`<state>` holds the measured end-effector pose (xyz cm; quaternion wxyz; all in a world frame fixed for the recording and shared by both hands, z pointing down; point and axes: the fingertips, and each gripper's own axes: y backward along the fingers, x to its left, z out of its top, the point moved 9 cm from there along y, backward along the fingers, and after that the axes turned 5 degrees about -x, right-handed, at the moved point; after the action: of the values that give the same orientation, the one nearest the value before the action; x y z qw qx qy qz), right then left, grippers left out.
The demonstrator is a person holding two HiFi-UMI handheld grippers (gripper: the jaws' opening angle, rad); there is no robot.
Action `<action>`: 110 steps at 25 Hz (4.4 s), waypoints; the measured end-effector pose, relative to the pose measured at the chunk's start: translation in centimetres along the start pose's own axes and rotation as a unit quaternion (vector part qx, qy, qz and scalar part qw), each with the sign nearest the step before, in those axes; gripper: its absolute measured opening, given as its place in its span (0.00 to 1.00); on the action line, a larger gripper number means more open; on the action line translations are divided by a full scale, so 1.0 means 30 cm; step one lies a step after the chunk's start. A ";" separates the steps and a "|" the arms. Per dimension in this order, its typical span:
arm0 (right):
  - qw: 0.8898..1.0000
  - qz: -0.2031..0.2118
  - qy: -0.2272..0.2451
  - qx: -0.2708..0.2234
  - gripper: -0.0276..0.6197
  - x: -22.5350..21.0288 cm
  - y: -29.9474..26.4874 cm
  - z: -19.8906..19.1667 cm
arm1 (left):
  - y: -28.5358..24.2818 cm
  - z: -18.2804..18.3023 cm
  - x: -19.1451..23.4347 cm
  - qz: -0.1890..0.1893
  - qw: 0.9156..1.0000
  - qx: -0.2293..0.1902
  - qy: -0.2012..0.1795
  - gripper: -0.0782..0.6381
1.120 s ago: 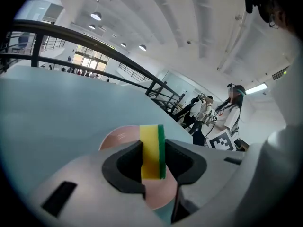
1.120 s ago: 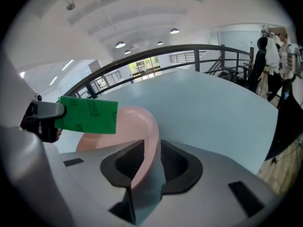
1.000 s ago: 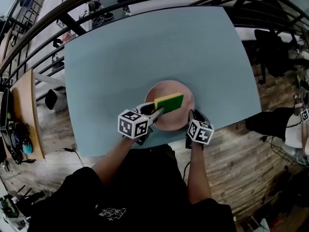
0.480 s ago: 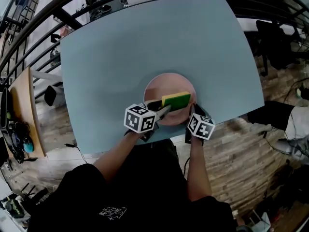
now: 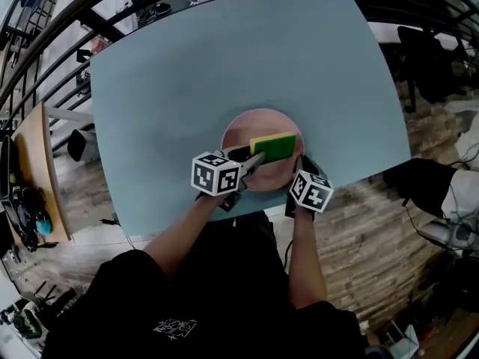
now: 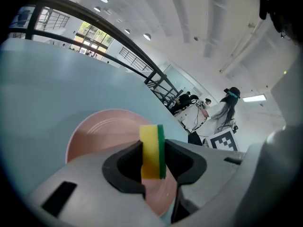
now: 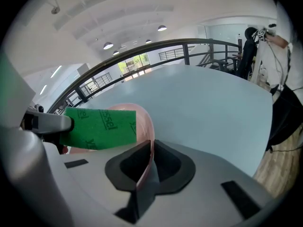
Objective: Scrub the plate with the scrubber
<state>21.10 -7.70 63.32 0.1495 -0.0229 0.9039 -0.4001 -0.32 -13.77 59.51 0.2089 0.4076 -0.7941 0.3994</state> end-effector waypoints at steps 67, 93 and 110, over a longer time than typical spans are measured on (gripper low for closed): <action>1.000 -0.005 0.008 -0.012 0.07 -0.007 -0.014 0.035 | 0.225 -0.112 -0.045 0.056 0.996 0.061 0.025 0.29; 1.000 -0.013 0.008 -0.012 0.07 -0.004 -0.025 0.035 | 0.009 0.031 -0.020 0.054 0.998 0.015 0.025 0.29; 1.000 -0.017 0.010 -0.013 0.07 0.001 -0.014 0.044 | 0.212 0.104 0.139 0.116 0.992 -0.025 0.037 0.29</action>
<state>21.42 -8.94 62.79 0.1331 -0.0365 0.9101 -0.3908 -7.95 -16.06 57.44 0.2008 0.2921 -0.8377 0.4155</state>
